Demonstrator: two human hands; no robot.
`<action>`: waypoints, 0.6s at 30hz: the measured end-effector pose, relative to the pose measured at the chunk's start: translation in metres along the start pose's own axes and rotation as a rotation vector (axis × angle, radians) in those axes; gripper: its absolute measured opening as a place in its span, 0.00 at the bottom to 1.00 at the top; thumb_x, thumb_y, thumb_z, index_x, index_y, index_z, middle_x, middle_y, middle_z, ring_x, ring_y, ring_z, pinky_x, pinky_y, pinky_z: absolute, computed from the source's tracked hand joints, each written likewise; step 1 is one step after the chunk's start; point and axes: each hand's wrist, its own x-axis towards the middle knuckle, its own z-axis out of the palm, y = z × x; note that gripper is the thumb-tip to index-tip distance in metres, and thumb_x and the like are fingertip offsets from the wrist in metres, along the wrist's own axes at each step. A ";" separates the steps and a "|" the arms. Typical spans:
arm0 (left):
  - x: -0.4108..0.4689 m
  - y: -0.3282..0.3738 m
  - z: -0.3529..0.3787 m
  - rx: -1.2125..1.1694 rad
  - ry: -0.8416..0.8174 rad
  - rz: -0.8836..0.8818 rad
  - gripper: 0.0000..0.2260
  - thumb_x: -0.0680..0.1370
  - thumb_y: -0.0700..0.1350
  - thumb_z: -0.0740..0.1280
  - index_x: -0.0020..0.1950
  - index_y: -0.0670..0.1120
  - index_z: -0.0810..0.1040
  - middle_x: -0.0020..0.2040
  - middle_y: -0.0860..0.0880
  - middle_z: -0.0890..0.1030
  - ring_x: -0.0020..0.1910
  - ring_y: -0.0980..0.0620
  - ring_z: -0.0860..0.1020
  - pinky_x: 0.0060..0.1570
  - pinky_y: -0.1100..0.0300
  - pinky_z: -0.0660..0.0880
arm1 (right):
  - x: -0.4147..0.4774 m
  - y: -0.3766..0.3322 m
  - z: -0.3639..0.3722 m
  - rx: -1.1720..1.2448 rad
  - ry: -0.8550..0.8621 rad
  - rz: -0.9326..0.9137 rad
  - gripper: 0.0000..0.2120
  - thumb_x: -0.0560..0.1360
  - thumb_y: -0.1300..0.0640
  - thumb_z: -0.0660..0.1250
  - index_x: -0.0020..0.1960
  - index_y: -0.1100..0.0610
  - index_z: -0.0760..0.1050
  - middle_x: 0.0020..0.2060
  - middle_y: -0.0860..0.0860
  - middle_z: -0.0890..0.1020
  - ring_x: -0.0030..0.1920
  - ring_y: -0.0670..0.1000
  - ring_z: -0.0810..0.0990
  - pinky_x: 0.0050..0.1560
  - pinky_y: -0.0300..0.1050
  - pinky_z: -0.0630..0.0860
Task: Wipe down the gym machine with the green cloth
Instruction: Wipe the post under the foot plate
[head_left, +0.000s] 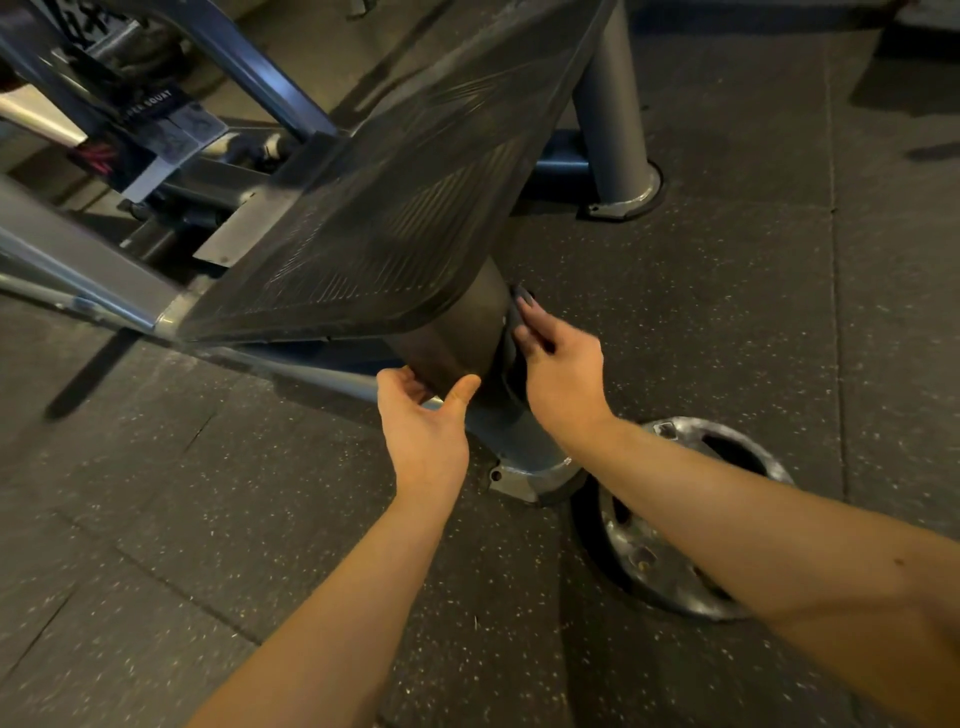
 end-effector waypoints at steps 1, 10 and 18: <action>0.000 0.000 0.000 0.002 -0.008 0.005 0.19 0.74 0.45 0.78 0.53 0.58 0.69 0.53 0.55 0.78 0.52 0.59 0.78 0.52 0.67 0.76 | 0.005 -0.009 0.001 -0.012 0.000 -0.064 0.18 0.82 0.64 0.65 0.70 0.55 0.77 0.69 0.49 0.78 0.71 0.43 0.72 0.71 0.36 0.67; 0.002 0.009 -0.010 0.045 -0.064 -0.039 0.20 0.73 0.51 0.79 0.57 0.53 0.70 0.51 0.56 0.78 0.49 0.59 0.79 0.44 0.70 0.70 | -0.017 0.041 -0.013 -0.402 0.038 -0.009 0.12 0.81 0.64 0.66 0.64 0.57 0.79 0.55 0.50 0.74 0.58 0.48 0.77 0.60 0.40 0.74; 0.011 0.006 -0.017 -0.003 -0.041 -0.100 0.18 0.73 0.60 0.76 0.52 0.52 0.75 0.47 0.50 0.81 0.46 0.53 0.83 0.47 0.48 0.84 | 0.000 -0.033 0.003 -0.294 0.064 -0.307 0.06 0.77 0.63 0.72 0.51 0.55 0.80 0.49 0.47 0.75 0.50 0.41 0.76 0.52 0.31 0.73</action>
